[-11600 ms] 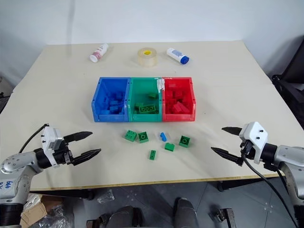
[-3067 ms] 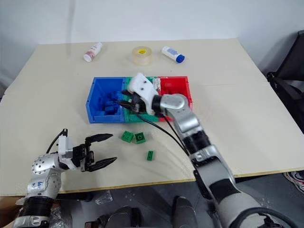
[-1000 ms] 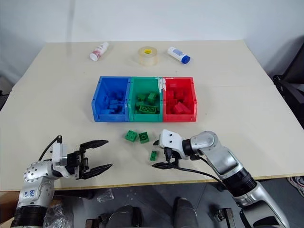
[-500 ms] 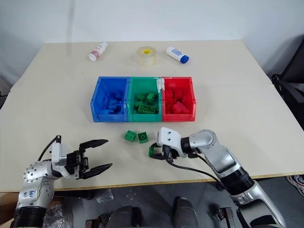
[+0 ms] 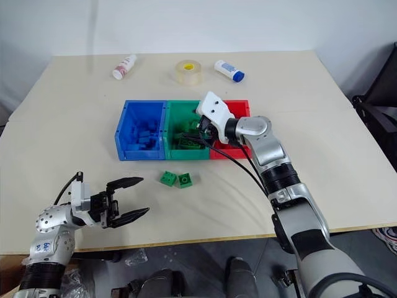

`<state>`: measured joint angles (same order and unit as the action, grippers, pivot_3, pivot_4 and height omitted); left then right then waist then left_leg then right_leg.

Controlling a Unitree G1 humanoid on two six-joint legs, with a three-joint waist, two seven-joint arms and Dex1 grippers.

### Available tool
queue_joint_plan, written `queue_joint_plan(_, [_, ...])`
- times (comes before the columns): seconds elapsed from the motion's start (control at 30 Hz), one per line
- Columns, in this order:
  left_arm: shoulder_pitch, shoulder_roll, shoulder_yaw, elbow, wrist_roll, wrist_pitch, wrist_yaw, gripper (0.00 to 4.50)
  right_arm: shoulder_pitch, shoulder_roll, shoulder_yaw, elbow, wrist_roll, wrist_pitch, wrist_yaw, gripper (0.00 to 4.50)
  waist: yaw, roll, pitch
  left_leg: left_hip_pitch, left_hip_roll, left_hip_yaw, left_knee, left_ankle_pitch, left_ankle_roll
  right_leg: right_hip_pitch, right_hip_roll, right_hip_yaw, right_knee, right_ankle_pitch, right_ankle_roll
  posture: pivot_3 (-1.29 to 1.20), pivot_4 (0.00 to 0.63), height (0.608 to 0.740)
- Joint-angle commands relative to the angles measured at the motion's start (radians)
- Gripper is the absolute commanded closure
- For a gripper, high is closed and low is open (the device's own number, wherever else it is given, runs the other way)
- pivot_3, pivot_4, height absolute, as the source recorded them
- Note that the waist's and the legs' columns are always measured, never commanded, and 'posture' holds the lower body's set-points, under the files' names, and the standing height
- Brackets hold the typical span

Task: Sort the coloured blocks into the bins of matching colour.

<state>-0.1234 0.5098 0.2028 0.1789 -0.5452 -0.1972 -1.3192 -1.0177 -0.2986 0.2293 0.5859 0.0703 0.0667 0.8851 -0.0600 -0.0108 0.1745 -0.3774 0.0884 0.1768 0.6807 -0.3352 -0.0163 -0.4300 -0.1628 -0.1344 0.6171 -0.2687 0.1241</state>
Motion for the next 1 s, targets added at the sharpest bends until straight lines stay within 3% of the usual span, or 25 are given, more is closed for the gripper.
queue_joint_plan(0.03, [0.003,-0.002,0.007,-0.006,0.001,-0.015,0.015,0.00,0.012,-0.015,-0.026,-0.071,0.026,-0.026,0.053,0.03,-0.001,0.000,0.000,0.000,0.000,0.000,0.000,0.000,0.000,0.000,0.000,0.000,0.000,0.000,0.000,0.00,0.150,0.740])
queue_joint_plan(0.17, [0.033,0.006,0.019,-0.032,0.007,-0.013,0.046,0.00,0.116,-0.084,-0.046,-0.217,0.120,0.035,0.212,0.03,0.001,0.000,0.000,0.000,0.000,0.000,0.001,0.000,0.000,0.000,0.000,0.000,0.000,0.000,0.000,0.00,0.150,0.740])
queue_joint_plan(0.27, [0.112,0.018,0.064,-0.089,0.002,-0.016,0.091,0.00,0.299,-0.230,-0.079,-0.415,0.250,0.104,0.404,0.03,0.004,0.001,0.000,0.000,0.000,-0.002,0.001,0.000,0.000,0.001,0.000,0.000,0.000,0.000,0.000,0.00,0.150,0.740])
queue_joint_plan(0.37, [0.206,0.026,0.115,-0.143,-0.007,-0.023,0.127,0.00,0.430,-0.338,-0.117,-0.516,0.326,0.160,0.497,0.03,0.010,0.000,0.000,0.000,0.001,-0.002,0.001,-0.002,0.001,0.001,0.000,-0.001,-0.002,0.000,0.000,0.00,0.150,0.740])
queue_joint_plan(0.53, [0.352,0.021,0.188,-0.212,-0.023,-0.035,0.164,0.00,0.543,-0.424,-0.165,-0.553,0.368,0.197,0.525,0.03,0.002,0.000,0.001,0.001,0.001,-0.001,0.001,-0.003,0.001,0.001,0.000,0.000,-0.007,0.001,0.001,0.00,0.150,0.740])
queue_joint_plan(0.67, [0.439,0.020,0.229,-0.241,-0.032,-0.047,0.168,0.00,0.589,-0.422,-0.202,-0.550,0.371,0.155,0.508,0.03,0.005,0.000,0.001,0.004,0.003,-0.001,0.001,-0.002,0.001,0.002,0.000,0.000,-0.006,0.000,-0.001,0.00,0.150,0.740])
queue_joint_plan(0.8, [0.434,0.020,0.222,-0.265,-0.021,-0.040,0.197,0.00,0.581,-0.413,-0.194,-0.549,0.370,0.178,0.499,0.03,0.010,0.000,0.001,0.004,0.003,-0.001,0.001,-0.002,0.001,0.001,0.000,0.001,-0.005,0.000,-0.001,0.00,0.150,0.740])
queue_joint_plan(1.0, [0.333,-0.008,0.091,-0.321,0.071,0.029,0.324,0.00,0.575,-0.383,-0.196,-0.546,0.370,0.160,0.477,0.03,0.026,0.000,0.001,0.004,0.003,0.000,0.002,-0.002,0.001,0.001,0.000,0.001,-0.005,0.000,-0.002,0.00,0.150,0.740])
